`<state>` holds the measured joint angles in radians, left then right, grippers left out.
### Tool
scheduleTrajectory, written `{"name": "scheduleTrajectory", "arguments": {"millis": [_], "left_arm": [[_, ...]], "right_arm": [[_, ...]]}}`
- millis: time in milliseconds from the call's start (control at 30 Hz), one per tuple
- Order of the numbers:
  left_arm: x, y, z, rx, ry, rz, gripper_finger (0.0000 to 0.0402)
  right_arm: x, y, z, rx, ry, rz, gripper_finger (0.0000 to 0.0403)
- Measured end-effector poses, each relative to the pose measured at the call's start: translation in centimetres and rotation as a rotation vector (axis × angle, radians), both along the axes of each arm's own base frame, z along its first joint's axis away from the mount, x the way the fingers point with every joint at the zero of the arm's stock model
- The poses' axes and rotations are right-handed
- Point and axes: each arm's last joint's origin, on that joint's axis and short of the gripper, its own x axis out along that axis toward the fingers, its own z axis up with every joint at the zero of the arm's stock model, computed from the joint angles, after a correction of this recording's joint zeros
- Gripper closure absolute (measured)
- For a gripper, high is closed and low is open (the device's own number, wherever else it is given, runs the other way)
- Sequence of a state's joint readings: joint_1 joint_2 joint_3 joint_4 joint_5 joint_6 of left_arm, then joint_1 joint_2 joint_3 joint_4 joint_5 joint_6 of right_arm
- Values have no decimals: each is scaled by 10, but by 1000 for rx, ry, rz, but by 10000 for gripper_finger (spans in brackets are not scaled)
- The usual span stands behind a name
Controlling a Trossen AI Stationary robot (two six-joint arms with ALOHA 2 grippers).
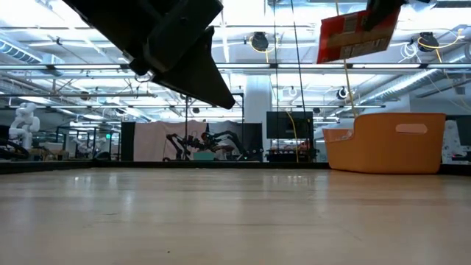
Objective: Sort popcorn bags into baskets
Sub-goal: Put the red popcorn bag into the orange container
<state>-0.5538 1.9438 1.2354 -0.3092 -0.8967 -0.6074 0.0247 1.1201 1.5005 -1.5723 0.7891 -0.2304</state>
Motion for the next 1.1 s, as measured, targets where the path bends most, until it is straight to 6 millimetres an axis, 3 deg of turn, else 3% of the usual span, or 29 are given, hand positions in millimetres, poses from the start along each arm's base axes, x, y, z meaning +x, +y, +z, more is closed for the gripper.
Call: {"name": "scheduleTrajectory", "arguments": {"millis": [233, 433, 800, 1100], "left_arm": [[6, 10, 0, 40, 27, -5, 233], [13, 13, 4, 41, -5, -23, 247], [27, 17, 11, 168, 35, -192, 254], [36, 34, 10, 112, 59, -223, 268]], "right_arm": [[-9, -16, 4, -103, 25, 37, 379], [-8, -27, -12, -183, 32, 39, 379], [-16, -61, -71, -339, 114, 7, 378], [-26, -84, -122, -349, 82, 21, 378]]}}
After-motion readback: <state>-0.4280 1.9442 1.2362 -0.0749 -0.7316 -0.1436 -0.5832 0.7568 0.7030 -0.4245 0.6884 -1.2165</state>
